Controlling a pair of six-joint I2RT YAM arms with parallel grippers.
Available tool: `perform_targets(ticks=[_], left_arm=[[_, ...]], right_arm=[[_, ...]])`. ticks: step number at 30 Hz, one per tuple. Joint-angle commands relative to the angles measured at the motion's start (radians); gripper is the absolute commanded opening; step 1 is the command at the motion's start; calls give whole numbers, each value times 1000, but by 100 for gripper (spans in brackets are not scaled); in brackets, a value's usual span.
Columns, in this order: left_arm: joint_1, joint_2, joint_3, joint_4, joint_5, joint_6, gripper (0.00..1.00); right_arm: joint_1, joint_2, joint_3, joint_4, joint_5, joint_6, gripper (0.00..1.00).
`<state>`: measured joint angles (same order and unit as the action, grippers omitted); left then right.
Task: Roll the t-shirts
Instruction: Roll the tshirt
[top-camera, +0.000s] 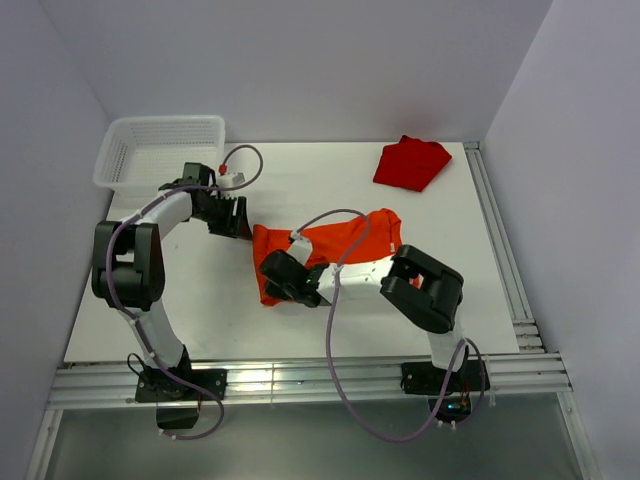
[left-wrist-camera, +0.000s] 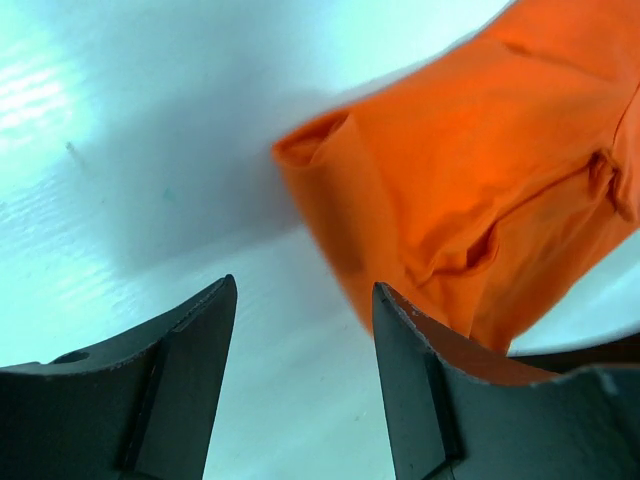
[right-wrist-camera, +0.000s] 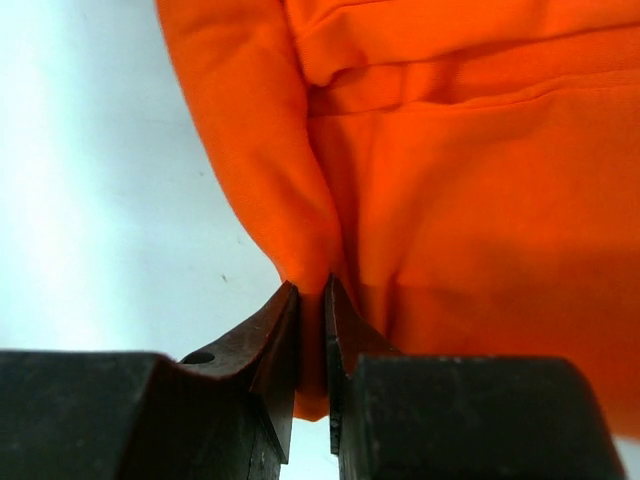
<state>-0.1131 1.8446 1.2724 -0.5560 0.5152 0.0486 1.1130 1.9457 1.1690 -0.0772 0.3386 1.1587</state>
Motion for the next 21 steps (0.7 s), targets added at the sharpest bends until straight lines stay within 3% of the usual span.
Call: perform_targets(ticks=[1,8,21], left_arm=[[32,-44,18,-58,69,60,62],[49,-62,-71,-25,127,85,63],[33,60,-97,54,180,13,57]], right_arm=[[-38,-44,-109,302,-140,80,19],[-85,10,-285,735,-279,213,19],[-102,127,-370,1076,-334,361,19]])
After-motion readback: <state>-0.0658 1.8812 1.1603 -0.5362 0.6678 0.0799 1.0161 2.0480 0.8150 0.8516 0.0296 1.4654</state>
